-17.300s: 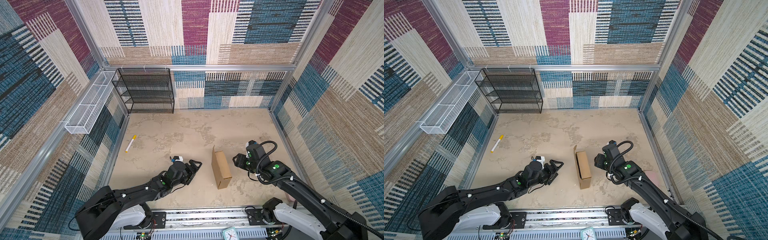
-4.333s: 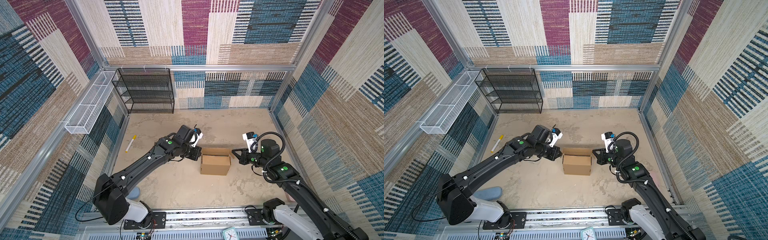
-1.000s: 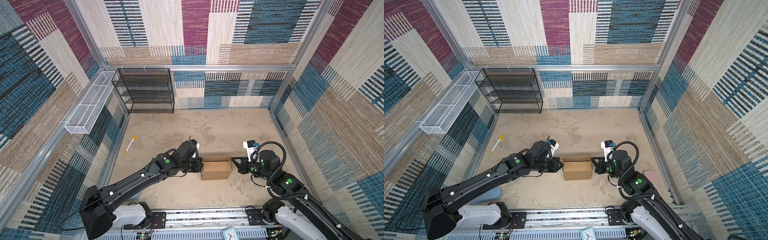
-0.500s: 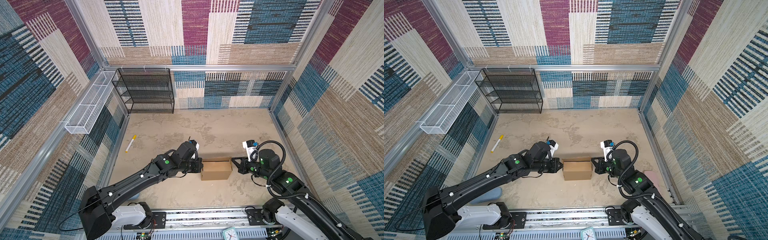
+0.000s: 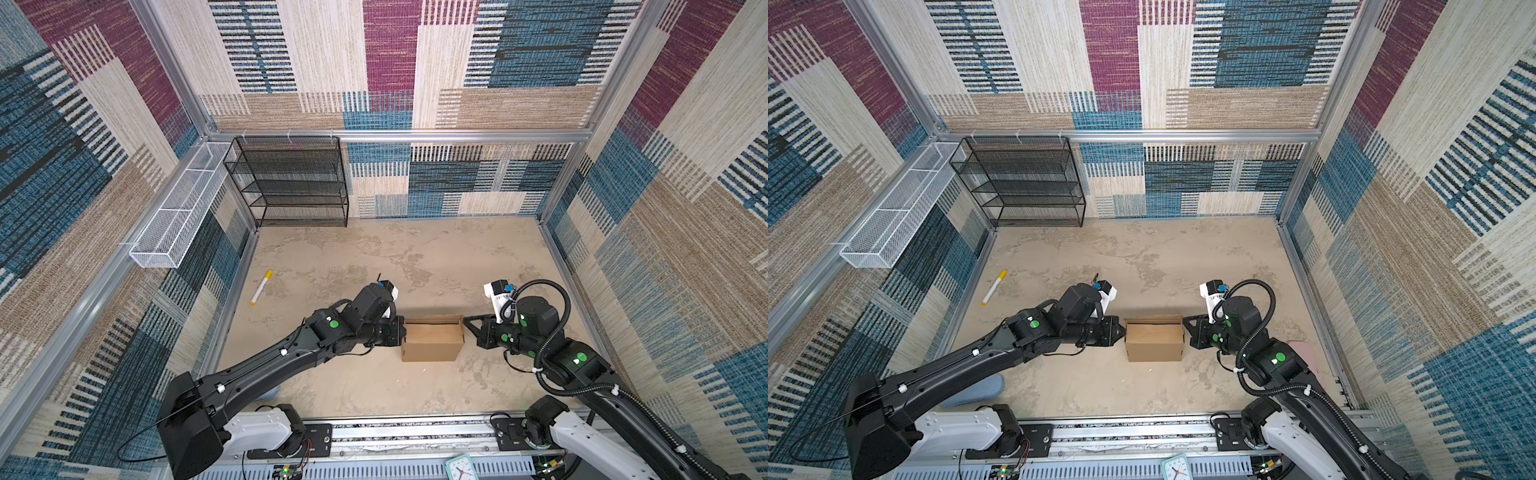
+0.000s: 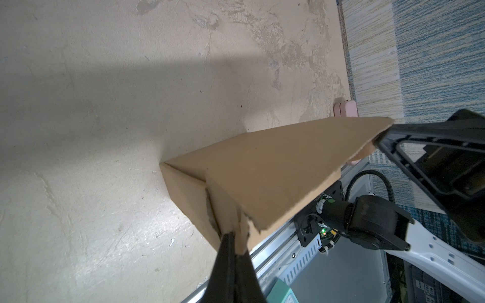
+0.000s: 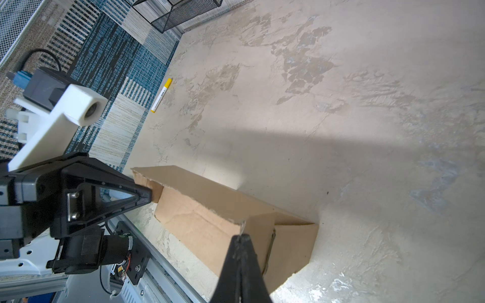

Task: Assemble paper box
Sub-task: Fold and tuck the lid into the gap.

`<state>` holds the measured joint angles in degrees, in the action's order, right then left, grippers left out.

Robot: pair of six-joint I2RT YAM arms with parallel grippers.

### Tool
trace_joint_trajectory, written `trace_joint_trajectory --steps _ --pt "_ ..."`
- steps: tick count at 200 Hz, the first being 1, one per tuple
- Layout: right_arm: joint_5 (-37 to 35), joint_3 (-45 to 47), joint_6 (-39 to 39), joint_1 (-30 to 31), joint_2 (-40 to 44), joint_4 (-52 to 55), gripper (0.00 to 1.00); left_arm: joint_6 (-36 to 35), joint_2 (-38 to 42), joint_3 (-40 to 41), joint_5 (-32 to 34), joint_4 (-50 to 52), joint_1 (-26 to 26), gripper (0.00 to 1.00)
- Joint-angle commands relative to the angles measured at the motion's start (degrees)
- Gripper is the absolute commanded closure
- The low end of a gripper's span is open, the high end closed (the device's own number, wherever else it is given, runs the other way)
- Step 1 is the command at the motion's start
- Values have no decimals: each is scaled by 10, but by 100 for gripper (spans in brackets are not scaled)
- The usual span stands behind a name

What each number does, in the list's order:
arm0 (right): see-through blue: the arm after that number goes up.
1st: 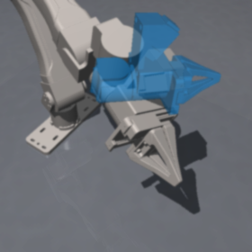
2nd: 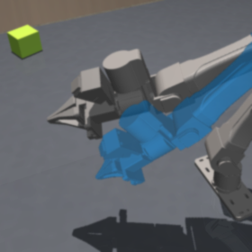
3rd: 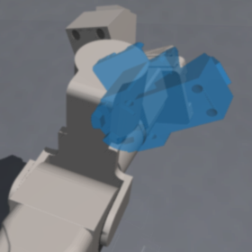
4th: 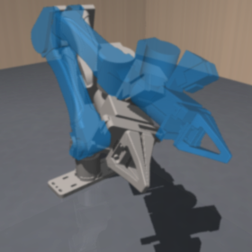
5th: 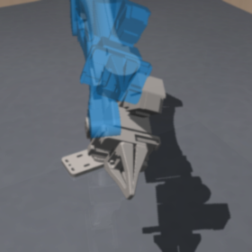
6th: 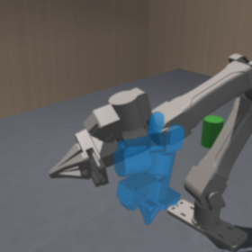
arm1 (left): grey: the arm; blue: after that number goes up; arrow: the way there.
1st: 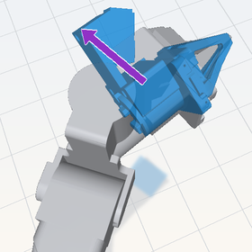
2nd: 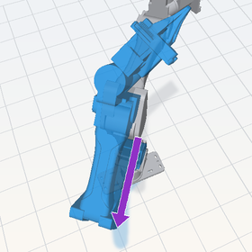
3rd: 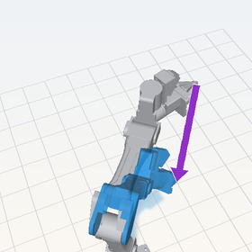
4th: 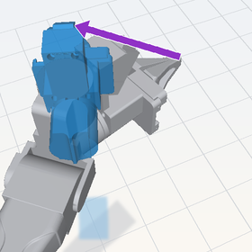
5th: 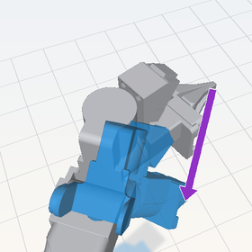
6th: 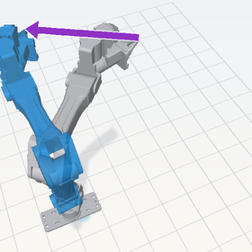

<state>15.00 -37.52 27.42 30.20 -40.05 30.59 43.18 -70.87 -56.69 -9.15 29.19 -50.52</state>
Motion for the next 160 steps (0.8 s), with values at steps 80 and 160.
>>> trace_joint_trajectory --steps 80,160 --pt "7 -5 1 8 4 36 100 -1 6 10 1 47 -1 100" --pt "-19 19 36 39 19 27 100 10 9 33 8 33 -10 100"
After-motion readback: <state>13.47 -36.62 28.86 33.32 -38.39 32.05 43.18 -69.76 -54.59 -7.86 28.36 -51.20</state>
